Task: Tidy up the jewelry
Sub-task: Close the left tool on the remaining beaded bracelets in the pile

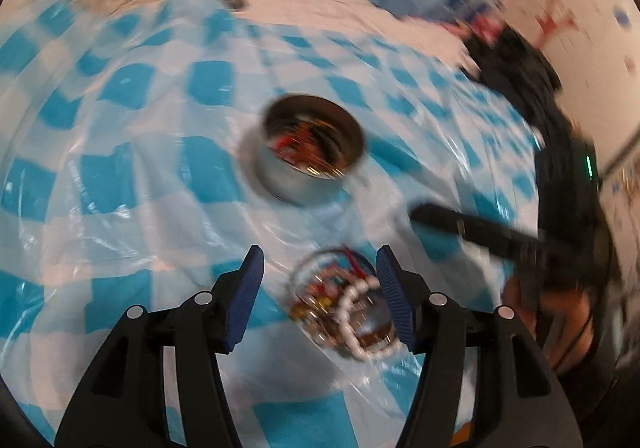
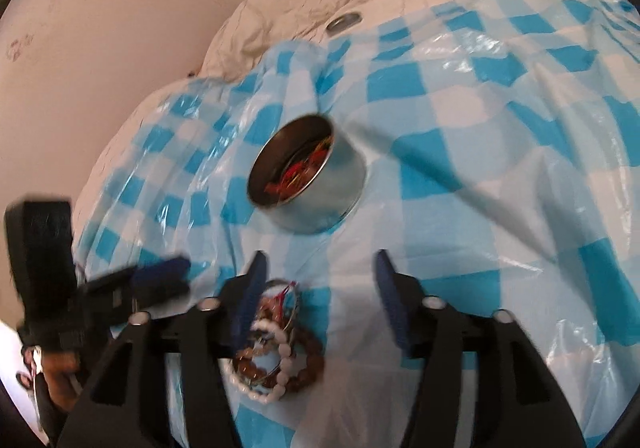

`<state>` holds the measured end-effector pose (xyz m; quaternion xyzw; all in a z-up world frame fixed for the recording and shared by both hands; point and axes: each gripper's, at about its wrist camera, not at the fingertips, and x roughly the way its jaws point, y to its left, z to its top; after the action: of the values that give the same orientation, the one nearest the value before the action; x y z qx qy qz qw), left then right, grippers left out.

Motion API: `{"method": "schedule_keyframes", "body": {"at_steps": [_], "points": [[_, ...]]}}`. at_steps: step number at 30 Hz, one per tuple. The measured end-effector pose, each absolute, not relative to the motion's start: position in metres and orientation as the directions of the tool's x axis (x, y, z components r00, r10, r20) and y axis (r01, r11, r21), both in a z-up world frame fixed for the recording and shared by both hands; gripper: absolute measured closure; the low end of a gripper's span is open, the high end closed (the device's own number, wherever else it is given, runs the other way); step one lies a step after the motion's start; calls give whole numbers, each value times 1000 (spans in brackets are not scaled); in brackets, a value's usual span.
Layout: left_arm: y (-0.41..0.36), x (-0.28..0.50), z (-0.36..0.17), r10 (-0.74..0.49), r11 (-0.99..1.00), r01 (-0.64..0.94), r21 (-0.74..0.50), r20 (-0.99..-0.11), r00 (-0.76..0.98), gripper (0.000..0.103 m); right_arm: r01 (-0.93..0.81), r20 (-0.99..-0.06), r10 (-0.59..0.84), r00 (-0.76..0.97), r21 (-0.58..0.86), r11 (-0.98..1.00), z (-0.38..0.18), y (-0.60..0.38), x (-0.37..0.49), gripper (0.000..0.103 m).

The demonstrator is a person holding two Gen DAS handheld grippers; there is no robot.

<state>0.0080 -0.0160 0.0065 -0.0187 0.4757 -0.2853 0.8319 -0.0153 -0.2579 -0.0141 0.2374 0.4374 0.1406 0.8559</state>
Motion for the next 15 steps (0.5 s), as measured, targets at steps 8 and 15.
{"method": "schedule_keyframes", "body": {"at_steps": [8,15], "points": [[-38,-31,-2,-459,789,589,-174,-804,377,54,-28,-681,459,570,542,840,-17,-256,-14,40],[-45,-37,-18,-406,807,577,-127,-829,384,73,-50,-692,468,550,532,845,-22,-243,-14,40]]}}
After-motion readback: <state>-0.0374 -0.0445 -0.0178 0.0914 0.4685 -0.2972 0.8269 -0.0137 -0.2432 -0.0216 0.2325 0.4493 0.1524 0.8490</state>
